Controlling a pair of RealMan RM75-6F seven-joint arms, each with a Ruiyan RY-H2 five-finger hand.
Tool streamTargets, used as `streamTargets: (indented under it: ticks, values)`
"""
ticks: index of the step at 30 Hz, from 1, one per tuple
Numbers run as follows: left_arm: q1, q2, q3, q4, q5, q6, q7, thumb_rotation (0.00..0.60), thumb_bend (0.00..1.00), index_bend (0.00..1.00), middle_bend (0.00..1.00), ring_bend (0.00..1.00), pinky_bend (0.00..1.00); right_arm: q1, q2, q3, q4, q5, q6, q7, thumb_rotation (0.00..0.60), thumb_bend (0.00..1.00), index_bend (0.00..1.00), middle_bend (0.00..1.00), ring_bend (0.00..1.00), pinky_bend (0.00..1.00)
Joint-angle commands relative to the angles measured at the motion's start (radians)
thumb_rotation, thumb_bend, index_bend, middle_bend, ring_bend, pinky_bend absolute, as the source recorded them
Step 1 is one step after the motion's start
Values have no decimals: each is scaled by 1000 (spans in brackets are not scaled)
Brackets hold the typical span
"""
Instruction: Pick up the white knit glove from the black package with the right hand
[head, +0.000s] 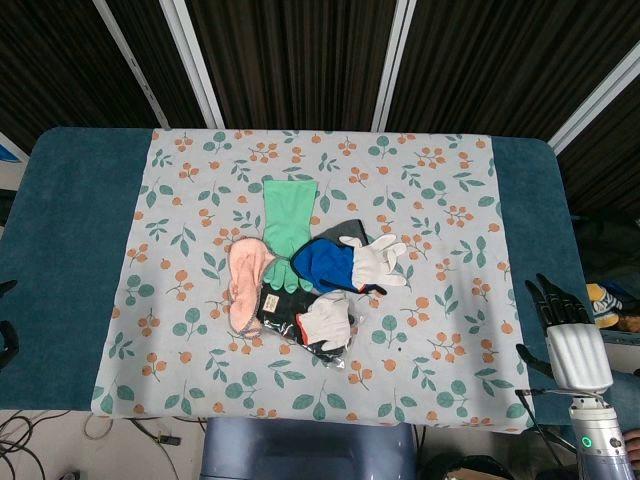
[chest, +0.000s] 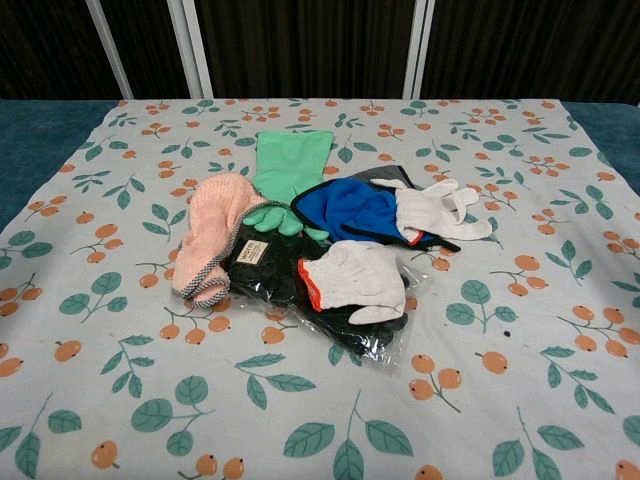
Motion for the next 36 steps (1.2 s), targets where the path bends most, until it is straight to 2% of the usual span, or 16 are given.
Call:
streamTargets:
  ticks: [1, 26, 31, 34, 36]
  values:
    - [1, 0, 0, 0, -1, 0, -1, 600, 695, 181, 65, 83, 28, -1, 1, 1, -1, 0, 1, 0, 600, 244, 0, 46, 142, 185]
    - [1, -4, -5, -6, -13, -2, 12, 600, 695, 181, 65, 83, 28, 9, -6, -2, 8, -3, -25, 13, 600, 243, 0, 46, 143, 185]
    - [3, -5, -7, -13, -19, -1, 12, 600, 695, 181, 65, 83, 28, 20, 2, -18, -3, -24, -48, 80, 600, 244, 0, 46, 143, 185]
    - [0, -6, -11, -16, -24, -3, 12, 600, 695, 181, 65, 83, 28, 45, 27, -26, -28, -34, -95, 165, 600, 244, 0, 46, 143, 185]
    - [-3, -5, -8, -16, -19, -9, 15, 600, 695, 181, 65, 83, 28, 87, 50, -13, -49, -39, -145, 178, 600, 244, 0, 46, 143, 185]
